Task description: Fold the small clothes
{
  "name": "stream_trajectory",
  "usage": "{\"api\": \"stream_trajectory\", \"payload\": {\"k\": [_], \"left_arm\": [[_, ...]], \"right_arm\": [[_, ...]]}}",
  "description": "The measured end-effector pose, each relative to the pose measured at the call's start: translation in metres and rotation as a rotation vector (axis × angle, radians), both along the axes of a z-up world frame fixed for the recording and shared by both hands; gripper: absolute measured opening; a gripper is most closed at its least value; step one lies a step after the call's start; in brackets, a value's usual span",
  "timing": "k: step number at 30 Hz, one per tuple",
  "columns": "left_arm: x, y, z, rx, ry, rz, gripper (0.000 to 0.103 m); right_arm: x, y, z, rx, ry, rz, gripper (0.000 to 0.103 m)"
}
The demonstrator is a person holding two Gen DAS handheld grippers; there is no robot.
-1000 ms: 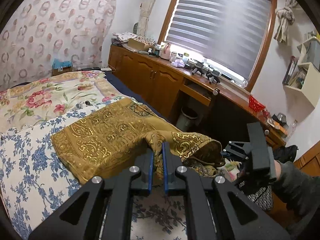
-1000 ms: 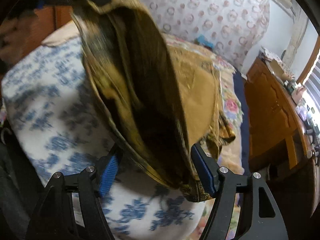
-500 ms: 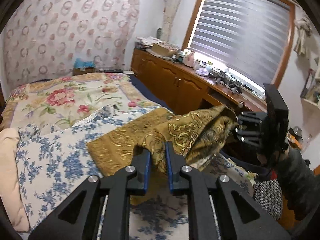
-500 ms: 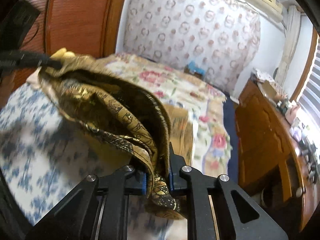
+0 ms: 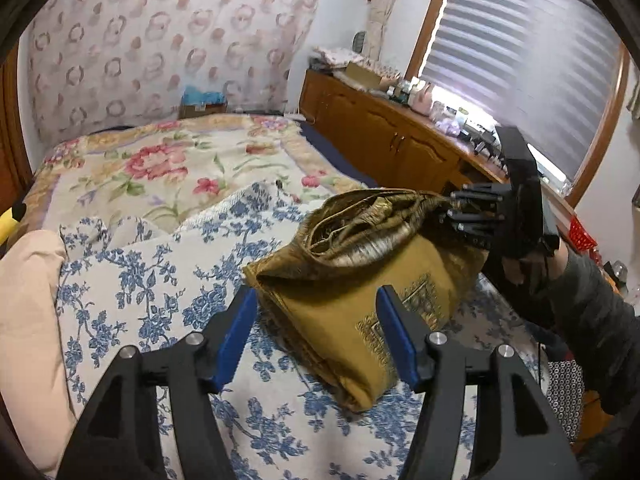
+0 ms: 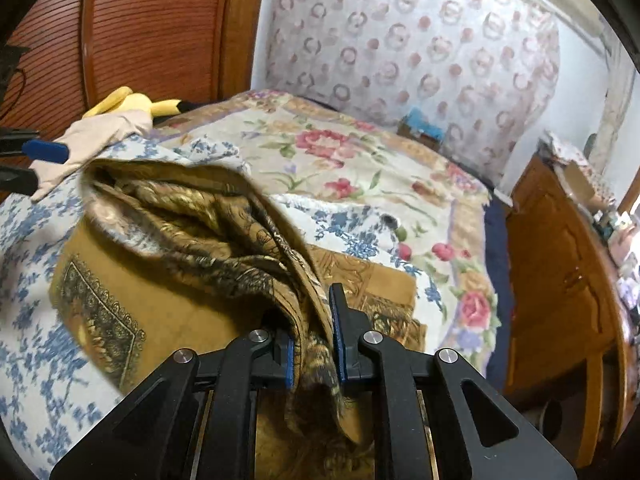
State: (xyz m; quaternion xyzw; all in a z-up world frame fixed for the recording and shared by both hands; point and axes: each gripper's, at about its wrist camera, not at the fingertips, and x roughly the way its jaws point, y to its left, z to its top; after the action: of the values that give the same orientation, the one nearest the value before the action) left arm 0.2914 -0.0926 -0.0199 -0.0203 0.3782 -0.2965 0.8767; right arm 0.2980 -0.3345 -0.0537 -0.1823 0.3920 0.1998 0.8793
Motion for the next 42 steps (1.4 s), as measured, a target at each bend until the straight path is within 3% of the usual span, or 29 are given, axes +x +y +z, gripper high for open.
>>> {"api": "stream_trajectory", "payload": {"k": [5, 7, 11, 18, 23, 29, 33, 35, 42], "left_arm": [[0.024, -0.009, -0.03, 0.04, 0.086, 0.01, 0.061], [0.031, -0.014, -0.04, 0.05, 0.113, 0.009, 0.061], [0.042, -0.021, -0.054, 0.064, 0.146, 0.009, 0.061], [0.057, -0.023, -0.065, 0.053, 0.181, 0.03, 0.061], [0.064, -0.028, -0.071, 0.038, 0.195, 0.032, 0.061], [0.068, -0.029, -0.073, 0.01, 0.189, 0.044, 0.06], [0.071, -0.03, -0.074, -0.002, 0.194, 0.03, 0.03], [0.073, -0.027, -0.072, -0.041, 0.215, 0.019, 0.009], [0.059, -0.032, -0.043, -0.11, 0.151, -0.034, 0.003]], "right_arm": [[0.021, -0.005, 0.012, 0.044, -0.045, -0.07, 0.041], [0.031, -0.014, 0.021, 0.076, -0.072, -0.141, 0.048], [0.037, -0.031, 0.036, 0.078, -0.111, -0.223, 0.053], [0.012, -0.057, 0.034, 0.135, -0.007, -0.227, 0.067], [0.003, -0.071, 0.006, 0.113, 0.093, -0.26, 0.069], [0.01, -0.085, -0.025, 0.161, 0.22, -0.309, 0.07], [0.013, -0.086, -0.031, 0.222, 0.258, -0.304, 0.07], [0.011, -0.083, -0.031, 0.225, 0.253, -0.302, 0.071], [0.006, -0.078, -0.031, 0.237, 0.262, -0.262, 0.053]]}}
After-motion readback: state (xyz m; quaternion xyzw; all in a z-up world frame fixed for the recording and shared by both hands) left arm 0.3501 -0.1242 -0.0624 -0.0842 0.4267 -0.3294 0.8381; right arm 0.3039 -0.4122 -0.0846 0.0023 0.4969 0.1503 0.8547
